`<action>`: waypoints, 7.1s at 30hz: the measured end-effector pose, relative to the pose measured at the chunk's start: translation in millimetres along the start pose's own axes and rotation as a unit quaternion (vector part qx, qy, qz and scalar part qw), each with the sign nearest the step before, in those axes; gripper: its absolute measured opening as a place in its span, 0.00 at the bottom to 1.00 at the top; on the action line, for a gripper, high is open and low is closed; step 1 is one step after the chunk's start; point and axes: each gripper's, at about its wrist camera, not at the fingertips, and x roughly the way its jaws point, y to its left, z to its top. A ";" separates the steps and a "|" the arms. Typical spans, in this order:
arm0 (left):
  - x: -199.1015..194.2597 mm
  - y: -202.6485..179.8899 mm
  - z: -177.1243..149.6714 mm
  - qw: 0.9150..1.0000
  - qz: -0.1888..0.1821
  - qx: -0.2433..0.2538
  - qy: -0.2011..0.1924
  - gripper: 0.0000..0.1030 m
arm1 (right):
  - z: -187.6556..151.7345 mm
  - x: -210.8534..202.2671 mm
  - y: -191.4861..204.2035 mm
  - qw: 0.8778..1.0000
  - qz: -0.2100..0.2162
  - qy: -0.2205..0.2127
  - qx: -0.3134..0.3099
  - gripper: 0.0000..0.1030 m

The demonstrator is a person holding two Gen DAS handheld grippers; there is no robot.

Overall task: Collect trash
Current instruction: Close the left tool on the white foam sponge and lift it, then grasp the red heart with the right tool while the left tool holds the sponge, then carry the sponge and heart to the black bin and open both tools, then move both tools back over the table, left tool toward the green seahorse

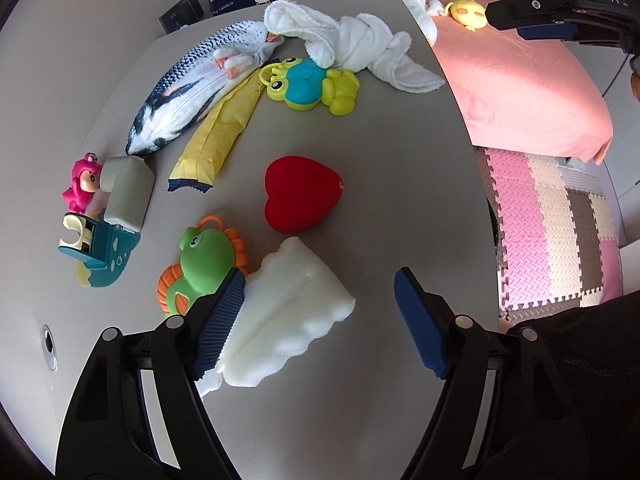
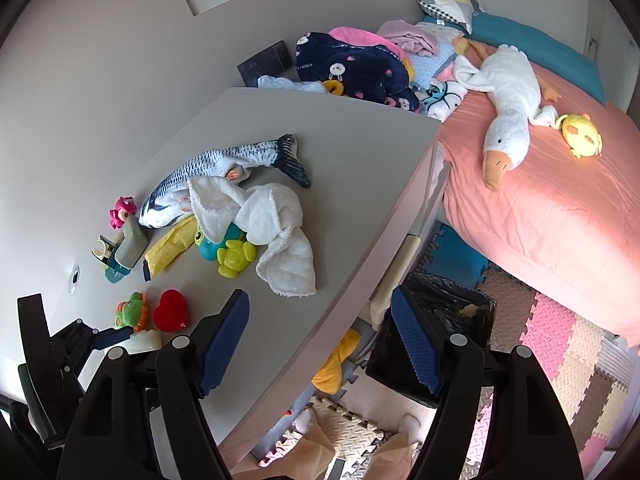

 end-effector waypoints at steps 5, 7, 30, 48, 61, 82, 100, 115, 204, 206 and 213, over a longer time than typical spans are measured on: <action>-1.6 3.6 -8.4 1.000 -0.021 0.015 0.011 0.67 | 0.4 0.2 0.2 1.000 0.001 0.001 -0.001 0.72; 2.2 2.4 -13.0 0.999 -0.020 0.030 0.020 0.67 | 0.2 0.8 0.9 1.000 0.002 0.003 -0.002 0.72; -20.3 50.2 -33.2 0.979 -0.039 -0.201 -0.015 0.37 | 1.6 11.5 24.4 0.999 0.030 0.016 -0.038 0.72; -64.2 75.9 -84.8 0.955 0.012 -0.292 -0.053 0.28 | -8.5 53.6 104.0 0.986 0.084 0.068 -0.130 0.72; -78.3 106.3 -114.3 0.927 0.048 -0.363 -0.081 0.13 | -23.7 85.4 147.2 0.974 0.086 0.107 -0.183 0.71; -96.3 125.4 -112.0 0.924 0.055 -0.365 -0.101 0.13 | -23.8 107.8 159.3 0.970 0.065 0.114 -0.205 0.45; -104.8 96.6 -68.2 0.937 0.047 -0.325 -0.121 0.13 | -8.9 48.3 132.1 0.977 0.087 0.065 -0.182 0.45; -98.6 41.9 4.3 0.958 0.012 -0.252 -0.139 0.13 | 2.8 8.5 53.2 0.991 0.063 0.022 -0.115 0.45; -16.0 -122.7 141.8 0.992 -0.098 -0.040 -0.068 0.94 | 13.8 -45.3 -153.7 0.993 -0.039 -0.043 0.098 0.98; -16.1 -112.0 135.3 0.992 -0.090 -0.052 -0.066 0.94 | 13.7 -41.0 -142.7 0.995 -0.039 -0.041 0.084 0.98; -21.7 -74.3 105.8 0.992 -0.060 -0.093 -0.065 0.94 | 17.9 -21.9 -97.7 0.999 -0.022 -0.029 0.032 0.98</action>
